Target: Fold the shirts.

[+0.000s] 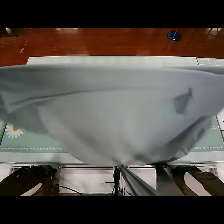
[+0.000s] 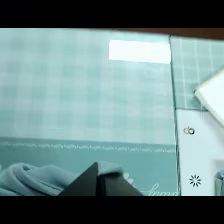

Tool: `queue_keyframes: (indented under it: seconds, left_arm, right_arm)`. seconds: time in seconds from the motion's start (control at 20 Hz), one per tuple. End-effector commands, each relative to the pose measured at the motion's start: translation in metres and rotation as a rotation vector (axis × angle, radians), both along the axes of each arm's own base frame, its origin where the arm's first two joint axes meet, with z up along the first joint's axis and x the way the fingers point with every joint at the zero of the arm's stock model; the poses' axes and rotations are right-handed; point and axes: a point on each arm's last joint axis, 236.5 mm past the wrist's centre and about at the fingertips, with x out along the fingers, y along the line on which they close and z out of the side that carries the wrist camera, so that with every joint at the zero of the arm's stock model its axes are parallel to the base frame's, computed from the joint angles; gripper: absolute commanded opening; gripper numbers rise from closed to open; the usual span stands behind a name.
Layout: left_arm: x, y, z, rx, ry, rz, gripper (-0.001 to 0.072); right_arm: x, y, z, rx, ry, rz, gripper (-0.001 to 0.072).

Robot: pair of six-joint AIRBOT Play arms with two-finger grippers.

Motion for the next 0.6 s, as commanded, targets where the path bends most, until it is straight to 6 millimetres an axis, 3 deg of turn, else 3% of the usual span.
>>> queue_keyframes:
  seconds: [0.0, 0.1, 0.25, 0.4, 0.55]
  left_arm:
    - [0.059, 0.013, -0.026, 0.113, -0.063, 0.068, 0.0027]
    - [0.099, 0.028, -0.057, 0.133, -0.031, 0.120, 0.0027]
    - [0.154, 0.042, -0.119, 0.040, 0.089, 0.153, 0.0027]
    - [0.209, 0.063, -0.166, -0.047, 0.136, 0.219, 0.0028]
    - [0.241, 0.075, -0.211, -0.048, 0.189, 0.253, 0.0028]
  right_arm:
    - [0.082, -0.009, -0.066, -0.007, 0.185, 0.029, 0.0014]
    - [0.129, -0.012, -0.108, 0.006, 0.254, 0.038, 0.0014]
    - [0.180, -0.003, -0.159, 0.053, 0.299, 0.084, 0.0014]
    - [0.227, -0.002, -0.182, 0.068, 0.228, 0.089, 0.0014]
    - [0.263, -0.003, -0.188, 0.072, 0.133, 0.086, 0.0015]
